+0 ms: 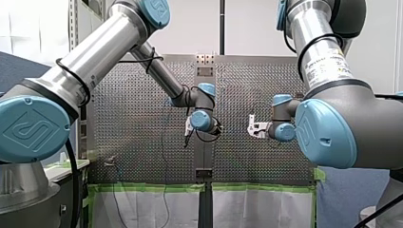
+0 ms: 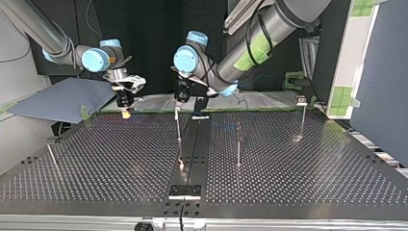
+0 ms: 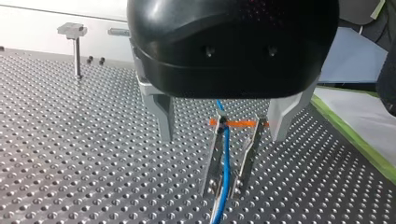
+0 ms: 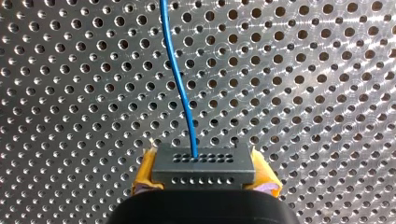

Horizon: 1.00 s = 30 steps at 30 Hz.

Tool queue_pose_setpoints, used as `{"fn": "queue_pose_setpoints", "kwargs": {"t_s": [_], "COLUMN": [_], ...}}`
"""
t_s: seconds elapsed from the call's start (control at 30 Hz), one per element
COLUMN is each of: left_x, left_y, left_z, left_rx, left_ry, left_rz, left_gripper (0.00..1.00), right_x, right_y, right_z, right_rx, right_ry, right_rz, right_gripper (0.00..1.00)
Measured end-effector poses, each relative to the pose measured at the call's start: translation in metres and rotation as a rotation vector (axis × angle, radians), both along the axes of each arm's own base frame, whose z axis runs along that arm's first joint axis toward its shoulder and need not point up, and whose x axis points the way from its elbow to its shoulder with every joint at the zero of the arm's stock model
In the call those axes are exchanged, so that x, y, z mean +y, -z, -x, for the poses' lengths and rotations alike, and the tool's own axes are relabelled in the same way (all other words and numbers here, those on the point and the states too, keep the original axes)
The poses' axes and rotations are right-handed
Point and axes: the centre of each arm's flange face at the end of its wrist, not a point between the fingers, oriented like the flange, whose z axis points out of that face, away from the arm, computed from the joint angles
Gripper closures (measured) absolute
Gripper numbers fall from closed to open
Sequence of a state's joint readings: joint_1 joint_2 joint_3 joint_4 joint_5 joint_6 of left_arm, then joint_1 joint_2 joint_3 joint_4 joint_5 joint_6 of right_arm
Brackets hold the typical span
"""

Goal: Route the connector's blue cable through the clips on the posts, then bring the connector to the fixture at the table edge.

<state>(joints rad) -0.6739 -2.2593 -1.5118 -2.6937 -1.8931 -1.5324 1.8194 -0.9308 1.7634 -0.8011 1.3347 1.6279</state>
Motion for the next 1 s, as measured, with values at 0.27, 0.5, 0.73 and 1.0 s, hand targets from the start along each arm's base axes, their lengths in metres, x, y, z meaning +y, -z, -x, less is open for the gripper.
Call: {"fn": "queue_pose_setpoints", "kwargs": {"t_s": [0.27,0.5,0.73,1.0], "left_x": [-0.0049,-0.007,-0.0073,-0.0073], "left_y": [-0.0004,-0.0006,-0.0006,-0.0005], "left_z": [0.0056,0.008,0.0082,0.0083], "left_rx": [-0.001,0.0,0.0,0.001], "left_ry": [0.008,0.012,0.014,0.014], "left_rz": [0.0,0.001,0.003,0.004], "left_gripper": [0.0,0.0,0.0,0.0], "right_x": [0.0001,0.0003,0.0004,0.0001], "right_y": [0.0008,0.0018,0.002,0.0017], "right_z": [-0.0002,-0.0002,-0.0002,-0.0006], "right_rx": [0.0,0.001,0.001,0.001], "right_ry": [-0.001,-0.002,-0.002,-0.004], "right_rz": [-0.001,-0.003,-0.004,-0.002], "right_gripper": [1.0,1.0,1.0,1.0]}}
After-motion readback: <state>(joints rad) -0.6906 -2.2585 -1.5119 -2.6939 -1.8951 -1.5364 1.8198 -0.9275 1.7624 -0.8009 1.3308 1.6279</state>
